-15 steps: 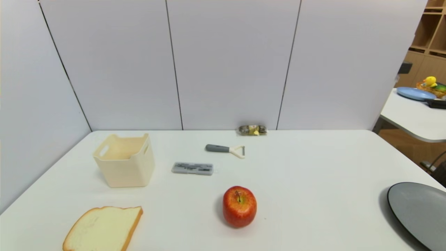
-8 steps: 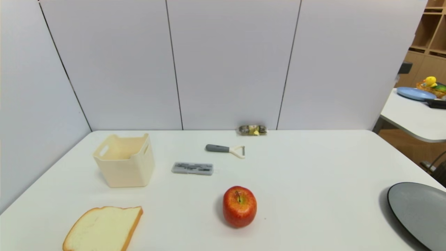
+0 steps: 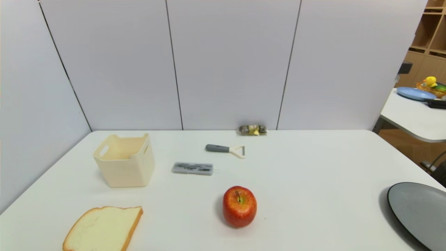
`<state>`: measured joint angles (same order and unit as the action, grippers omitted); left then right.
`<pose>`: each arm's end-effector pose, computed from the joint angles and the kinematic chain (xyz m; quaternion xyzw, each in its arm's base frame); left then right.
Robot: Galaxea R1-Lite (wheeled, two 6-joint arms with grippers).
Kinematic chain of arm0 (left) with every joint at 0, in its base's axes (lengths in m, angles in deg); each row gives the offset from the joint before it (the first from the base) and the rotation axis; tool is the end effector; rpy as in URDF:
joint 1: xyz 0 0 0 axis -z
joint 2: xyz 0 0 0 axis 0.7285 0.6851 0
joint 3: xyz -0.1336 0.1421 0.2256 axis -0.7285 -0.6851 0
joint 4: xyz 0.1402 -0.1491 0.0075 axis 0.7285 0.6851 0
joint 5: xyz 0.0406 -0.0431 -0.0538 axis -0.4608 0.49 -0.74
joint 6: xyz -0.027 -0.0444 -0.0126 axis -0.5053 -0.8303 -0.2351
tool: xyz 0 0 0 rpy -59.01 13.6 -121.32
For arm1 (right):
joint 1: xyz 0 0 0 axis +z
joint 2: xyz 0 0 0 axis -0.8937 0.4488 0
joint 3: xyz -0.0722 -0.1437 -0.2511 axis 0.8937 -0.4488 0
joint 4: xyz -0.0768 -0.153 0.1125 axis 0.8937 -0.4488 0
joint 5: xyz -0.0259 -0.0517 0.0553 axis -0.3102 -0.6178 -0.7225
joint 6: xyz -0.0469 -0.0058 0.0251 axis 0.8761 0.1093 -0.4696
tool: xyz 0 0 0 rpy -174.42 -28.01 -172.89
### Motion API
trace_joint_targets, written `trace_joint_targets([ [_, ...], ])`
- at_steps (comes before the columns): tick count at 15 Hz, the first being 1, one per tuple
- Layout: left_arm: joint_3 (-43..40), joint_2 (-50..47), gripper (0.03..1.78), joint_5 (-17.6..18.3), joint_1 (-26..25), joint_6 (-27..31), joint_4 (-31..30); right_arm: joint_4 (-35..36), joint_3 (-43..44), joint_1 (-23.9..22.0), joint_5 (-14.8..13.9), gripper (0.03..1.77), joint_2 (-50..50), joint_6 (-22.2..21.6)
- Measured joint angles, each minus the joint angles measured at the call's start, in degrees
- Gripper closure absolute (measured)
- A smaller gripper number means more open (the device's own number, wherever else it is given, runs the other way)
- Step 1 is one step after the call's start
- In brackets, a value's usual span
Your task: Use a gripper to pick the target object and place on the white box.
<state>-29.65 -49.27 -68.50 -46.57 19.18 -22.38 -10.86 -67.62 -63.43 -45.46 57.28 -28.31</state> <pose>0.0255 -0.0010 0.0746 0.0051 0.0023 -0.0107 0.9999 0.0255 0.0016 0.0768 -0.0104 -0.0045 0.0144 0.9998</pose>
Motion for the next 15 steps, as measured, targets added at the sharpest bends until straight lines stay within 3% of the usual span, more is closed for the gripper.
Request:
trace_joint_targets([
  [2, 0.0, 0.0, 0.12, -1.6, 0.0, -1.7, -0.1, 0.0, 0.0, 0.0, 0.0, 0.1, 0.0, 0.0],
  [15, 0.0, 0.0, 0.12, -1.6, 0.0, -1.8, -0.1, 0.0, 0.0, 0.0, -1.0, 0.1, 0.0, 0.0],
])
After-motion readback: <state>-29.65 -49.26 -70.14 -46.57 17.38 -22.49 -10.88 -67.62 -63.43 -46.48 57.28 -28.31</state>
